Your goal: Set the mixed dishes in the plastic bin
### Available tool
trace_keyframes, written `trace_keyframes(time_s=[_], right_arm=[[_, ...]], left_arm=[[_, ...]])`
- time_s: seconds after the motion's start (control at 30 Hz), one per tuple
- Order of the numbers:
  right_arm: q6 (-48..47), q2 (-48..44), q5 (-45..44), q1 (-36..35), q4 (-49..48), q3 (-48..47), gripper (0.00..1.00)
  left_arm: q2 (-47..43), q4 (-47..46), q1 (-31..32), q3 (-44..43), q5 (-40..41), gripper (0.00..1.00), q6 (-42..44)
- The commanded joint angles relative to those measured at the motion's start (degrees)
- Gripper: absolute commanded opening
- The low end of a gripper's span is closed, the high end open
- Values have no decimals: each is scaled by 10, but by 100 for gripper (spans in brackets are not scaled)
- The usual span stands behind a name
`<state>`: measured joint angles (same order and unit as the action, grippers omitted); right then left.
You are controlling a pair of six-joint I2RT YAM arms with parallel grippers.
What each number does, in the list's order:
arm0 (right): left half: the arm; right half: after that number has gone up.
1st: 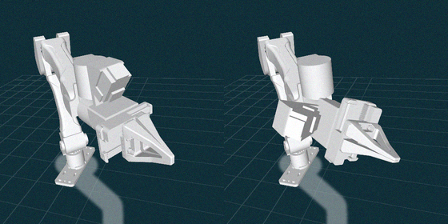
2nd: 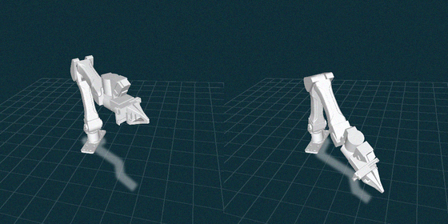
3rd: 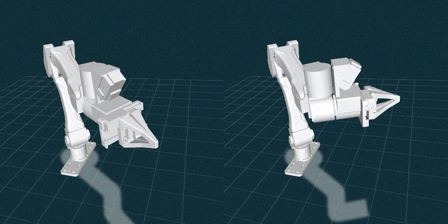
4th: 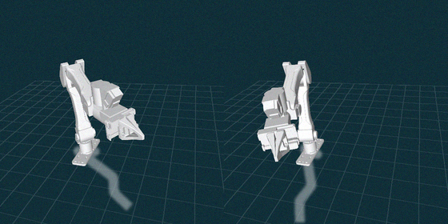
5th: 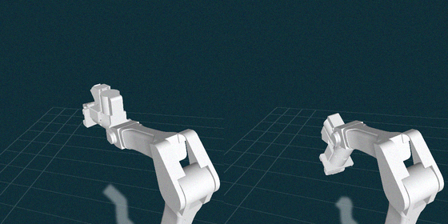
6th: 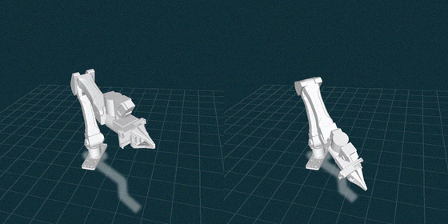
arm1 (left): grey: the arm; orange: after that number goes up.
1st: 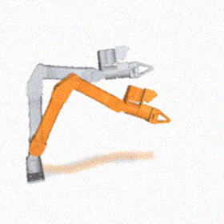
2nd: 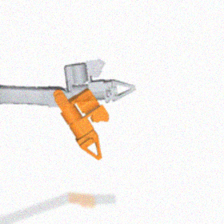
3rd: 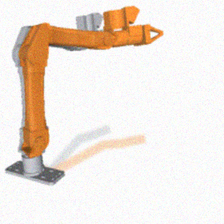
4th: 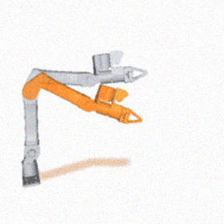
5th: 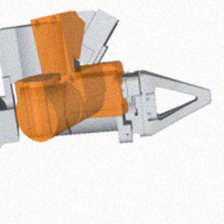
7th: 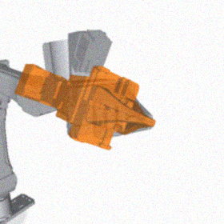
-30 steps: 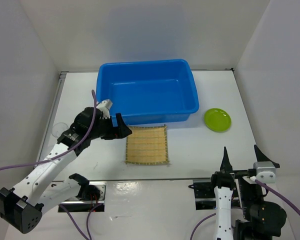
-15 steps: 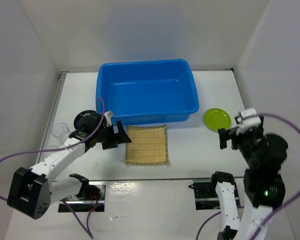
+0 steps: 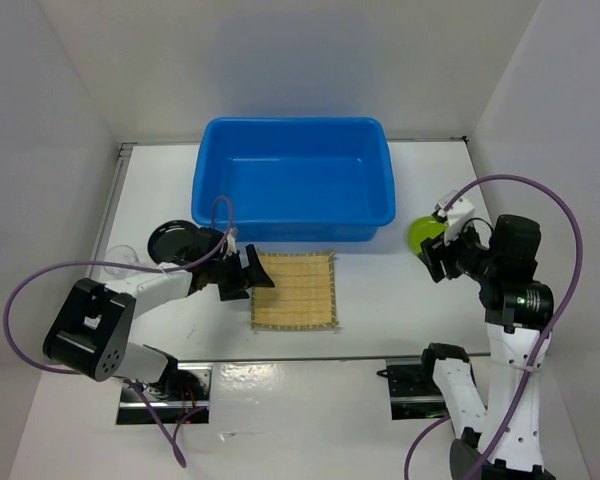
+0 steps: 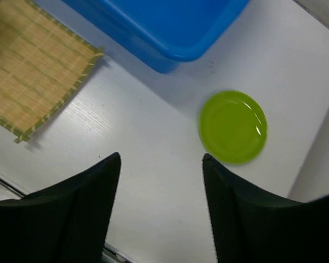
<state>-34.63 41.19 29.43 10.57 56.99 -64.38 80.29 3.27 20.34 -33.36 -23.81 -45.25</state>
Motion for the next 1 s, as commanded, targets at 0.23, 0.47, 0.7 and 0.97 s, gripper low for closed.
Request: trace_keyframes(time_s=[0.23,0.47,0.7,0.97], right_arm=[[-2,109,81,-179,-121,72,0],[32,247,-22,-366,-191,86,0],[89,358,-124,-482,-312,119,0],[109,500,-183,-513,-377,131,0]], left_arm=[[39,-60,20,34,46,100,2],[-22,-13,62,50,122,100,-39],[-55,-17,75,70,152,100,-41],[5,-66,75,70,141,100,-36]])
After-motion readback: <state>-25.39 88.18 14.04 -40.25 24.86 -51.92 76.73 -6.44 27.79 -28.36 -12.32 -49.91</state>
